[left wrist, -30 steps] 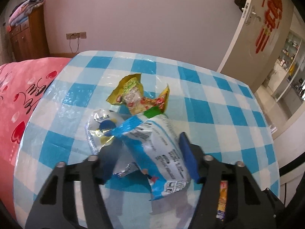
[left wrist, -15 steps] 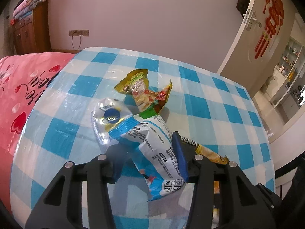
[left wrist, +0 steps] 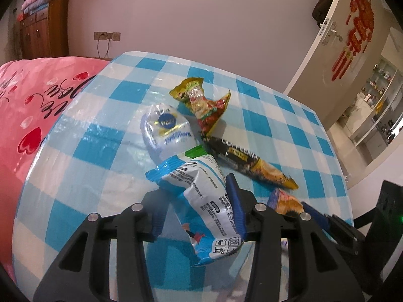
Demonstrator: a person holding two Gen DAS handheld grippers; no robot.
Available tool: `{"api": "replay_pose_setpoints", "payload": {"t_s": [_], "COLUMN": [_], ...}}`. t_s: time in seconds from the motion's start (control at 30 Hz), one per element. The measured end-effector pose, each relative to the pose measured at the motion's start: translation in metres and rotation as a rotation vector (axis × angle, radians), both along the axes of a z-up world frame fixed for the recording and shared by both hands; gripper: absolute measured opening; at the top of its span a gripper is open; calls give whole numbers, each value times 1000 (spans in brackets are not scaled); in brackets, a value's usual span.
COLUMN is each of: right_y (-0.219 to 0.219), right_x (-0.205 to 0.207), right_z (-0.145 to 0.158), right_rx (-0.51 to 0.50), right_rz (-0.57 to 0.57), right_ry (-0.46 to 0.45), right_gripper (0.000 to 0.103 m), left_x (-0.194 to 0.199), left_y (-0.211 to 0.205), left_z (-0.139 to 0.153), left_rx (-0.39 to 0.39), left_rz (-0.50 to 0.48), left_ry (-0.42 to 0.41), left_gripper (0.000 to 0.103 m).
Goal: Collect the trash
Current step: 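Grasp the blue-white snack bag with the left tool while the right tool grasps the yellow snack bag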
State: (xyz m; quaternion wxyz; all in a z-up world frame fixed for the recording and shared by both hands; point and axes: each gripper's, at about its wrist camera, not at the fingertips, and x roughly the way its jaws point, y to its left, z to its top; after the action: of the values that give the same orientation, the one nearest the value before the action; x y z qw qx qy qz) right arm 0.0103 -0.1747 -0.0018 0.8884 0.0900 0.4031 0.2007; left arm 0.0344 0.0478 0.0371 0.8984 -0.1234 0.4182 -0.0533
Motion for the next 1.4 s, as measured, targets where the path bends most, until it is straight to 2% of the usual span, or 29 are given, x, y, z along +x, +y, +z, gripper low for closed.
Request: {"api": "replay_pose_setpoints", "payload": {"t_s": [0.47,0.9,1.4], "right_y": [-10,-27,-16], "right_x": [-8,-16,-28], "right_z": [6,15,29], "right_rx": [44,184,157], "right_rz": [-16,-47,-64], "right_ry": [-40,-39,-36], "right_gripper": [32,32,32], "left_x": [-34,-60,-81], "left_y": [17,42,75], "left_z": [-1,0,4], "left_rx": [-39,-79,-120], "left_rz": [1,5,9], "left_ry": [-2,-13,-47], "left_gripper": [45,44,44]}}
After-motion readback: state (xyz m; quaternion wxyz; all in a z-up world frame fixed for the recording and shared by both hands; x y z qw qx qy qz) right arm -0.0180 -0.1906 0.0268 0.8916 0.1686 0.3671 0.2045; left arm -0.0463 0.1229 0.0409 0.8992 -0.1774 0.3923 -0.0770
